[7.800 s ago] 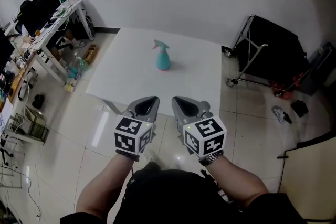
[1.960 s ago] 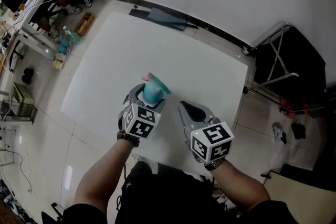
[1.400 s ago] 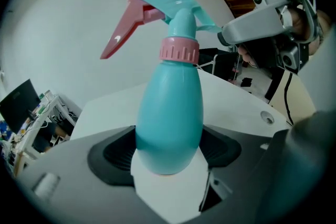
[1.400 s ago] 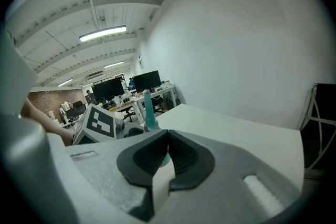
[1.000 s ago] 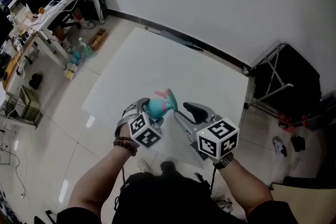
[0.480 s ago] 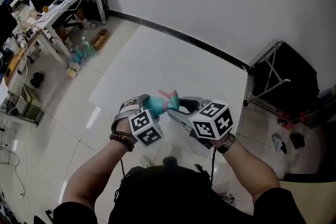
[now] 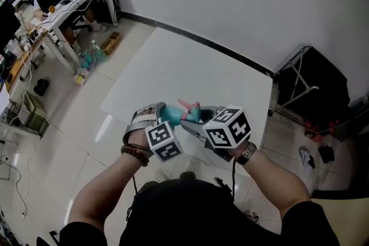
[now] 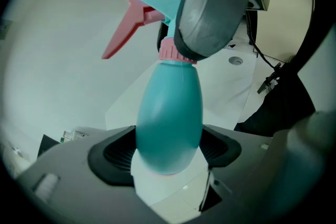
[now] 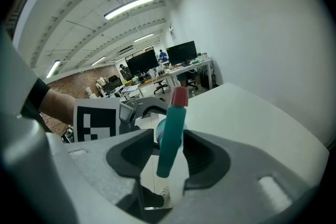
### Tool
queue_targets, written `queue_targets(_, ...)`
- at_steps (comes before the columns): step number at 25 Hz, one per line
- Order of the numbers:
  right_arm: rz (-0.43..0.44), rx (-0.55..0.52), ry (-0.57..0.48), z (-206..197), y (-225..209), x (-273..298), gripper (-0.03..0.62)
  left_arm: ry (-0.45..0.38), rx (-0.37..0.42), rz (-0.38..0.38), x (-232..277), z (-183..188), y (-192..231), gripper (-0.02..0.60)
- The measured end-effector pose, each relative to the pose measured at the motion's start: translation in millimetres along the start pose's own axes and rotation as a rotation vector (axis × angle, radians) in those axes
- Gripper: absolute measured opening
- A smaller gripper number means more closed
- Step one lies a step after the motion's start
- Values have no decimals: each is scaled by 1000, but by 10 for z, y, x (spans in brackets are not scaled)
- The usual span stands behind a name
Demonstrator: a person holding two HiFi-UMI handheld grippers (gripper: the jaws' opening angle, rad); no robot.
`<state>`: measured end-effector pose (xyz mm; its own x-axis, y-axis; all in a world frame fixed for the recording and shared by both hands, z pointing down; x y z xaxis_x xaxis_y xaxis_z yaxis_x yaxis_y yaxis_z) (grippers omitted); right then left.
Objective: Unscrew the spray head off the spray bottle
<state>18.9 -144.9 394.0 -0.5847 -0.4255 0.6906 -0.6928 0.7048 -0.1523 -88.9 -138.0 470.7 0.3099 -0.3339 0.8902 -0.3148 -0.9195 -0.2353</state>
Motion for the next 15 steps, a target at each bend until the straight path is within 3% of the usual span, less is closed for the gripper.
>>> queue_targets(10,-23,-36,26,-32,-2,29,124,24,28,-9,20,10,-24,402)
queue_targets(15,-34,-173,28,-61,10,-2,121,30,47,-43,38,44,-48,402)
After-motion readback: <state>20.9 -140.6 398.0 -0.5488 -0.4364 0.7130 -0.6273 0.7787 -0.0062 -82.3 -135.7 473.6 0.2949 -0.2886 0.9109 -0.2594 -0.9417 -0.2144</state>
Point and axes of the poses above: the fingertips, and each gripper's own axes: x forward along the fingers, y to its left, z out of its top, the point moved 8 cm from there along -x, backward along the fingers, and after that the axes turned 13 degrees about -z, right-handed, at the moved point
